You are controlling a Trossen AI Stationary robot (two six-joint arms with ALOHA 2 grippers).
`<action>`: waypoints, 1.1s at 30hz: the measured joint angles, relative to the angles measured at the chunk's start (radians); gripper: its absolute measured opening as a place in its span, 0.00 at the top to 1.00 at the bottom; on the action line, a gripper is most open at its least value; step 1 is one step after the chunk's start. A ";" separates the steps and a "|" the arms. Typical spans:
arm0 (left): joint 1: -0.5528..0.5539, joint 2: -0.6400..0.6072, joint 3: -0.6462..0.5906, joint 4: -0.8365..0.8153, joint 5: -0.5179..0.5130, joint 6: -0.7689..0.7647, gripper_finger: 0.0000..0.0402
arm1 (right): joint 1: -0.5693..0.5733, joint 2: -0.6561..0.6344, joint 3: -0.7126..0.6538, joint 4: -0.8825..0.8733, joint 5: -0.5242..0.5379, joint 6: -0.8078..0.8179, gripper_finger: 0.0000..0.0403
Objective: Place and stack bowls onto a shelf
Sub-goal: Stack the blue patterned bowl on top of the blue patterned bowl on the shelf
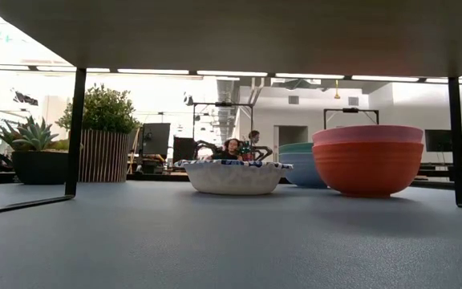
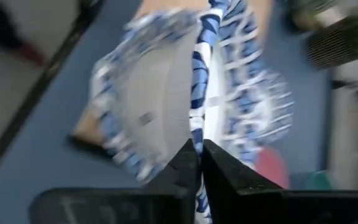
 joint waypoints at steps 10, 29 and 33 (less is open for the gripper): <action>0.000 0.000 0.000 -0.001 0.000 -0.036 0.53 | -0.045 -0.001 0.000 0.000 -0.056 0.048 0.67; 0.002 0.000 0.000 -0.001 0.002 -0.102 0.53 | -0.045 -0.006 0.226 0.001 -0.023 0.167 0.39; 0.064 0.008 0.001 -0.042 0.067 -0.149 0.53 | -0.093 -0.006 0.226 0.006 0.037 0.119 0.41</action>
